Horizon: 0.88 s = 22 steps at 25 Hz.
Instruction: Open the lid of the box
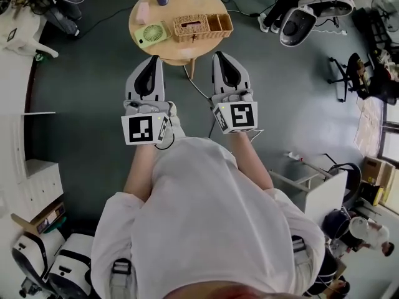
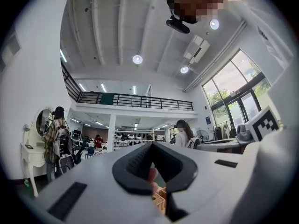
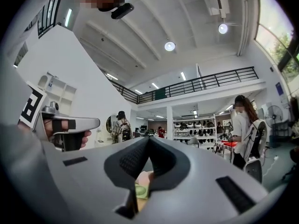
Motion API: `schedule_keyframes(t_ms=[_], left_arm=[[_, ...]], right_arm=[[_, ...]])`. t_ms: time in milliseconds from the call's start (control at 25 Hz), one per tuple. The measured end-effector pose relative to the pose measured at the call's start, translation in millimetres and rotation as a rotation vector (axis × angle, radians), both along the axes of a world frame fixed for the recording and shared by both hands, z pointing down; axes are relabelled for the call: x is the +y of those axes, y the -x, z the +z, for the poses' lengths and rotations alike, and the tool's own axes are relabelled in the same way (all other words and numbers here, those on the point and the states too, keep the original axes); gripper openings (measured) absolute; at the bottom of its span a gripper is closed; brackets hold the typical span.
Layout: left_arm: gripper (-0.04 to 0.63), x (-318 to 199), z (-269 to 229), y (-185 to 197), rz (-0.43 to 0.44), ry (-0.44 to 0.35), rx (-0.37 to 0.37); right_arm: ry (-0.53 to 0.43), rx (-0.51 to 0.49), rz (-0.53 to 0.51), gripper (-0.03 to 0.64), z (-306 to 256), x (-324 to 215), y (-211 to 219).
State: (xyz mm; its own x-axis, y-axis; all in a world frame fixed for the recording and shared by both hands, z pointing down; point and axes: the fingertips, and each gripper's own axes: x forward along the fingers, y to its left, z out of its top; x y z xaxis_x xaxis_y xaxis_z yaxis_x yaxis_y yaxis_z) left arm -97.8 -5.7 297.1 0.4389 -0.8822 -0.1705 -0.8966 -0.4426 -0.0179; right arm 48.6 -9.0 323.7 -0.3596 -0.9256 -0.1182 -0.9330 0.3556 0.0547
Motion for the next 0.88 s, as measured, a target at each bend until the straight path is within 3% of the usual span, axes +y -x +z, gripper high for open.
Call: schedule_keyframes(t_ms=[200,440,600,880], left_arm=[[-0.003,-66,-6,21,0.041,-0.006,0.034],[-0.004,-125,-4,30,0.075,-0.003,0.025],[-0.003,-142,4,35,0.074,0.021,0.015],[-0.003,-166,10,31,0.034,0.043,-0.021]], right_arm=[[0.018,-0.054,0.021,-0.012,-2,-63,18],[0.053,-0.198,0.057,-0.009,12,-125,16],[0.116,-0.384,0.045,-0.005,31,-147,10],[0.203,-0.809,-0.025,-0.005,60,-178,-14]])
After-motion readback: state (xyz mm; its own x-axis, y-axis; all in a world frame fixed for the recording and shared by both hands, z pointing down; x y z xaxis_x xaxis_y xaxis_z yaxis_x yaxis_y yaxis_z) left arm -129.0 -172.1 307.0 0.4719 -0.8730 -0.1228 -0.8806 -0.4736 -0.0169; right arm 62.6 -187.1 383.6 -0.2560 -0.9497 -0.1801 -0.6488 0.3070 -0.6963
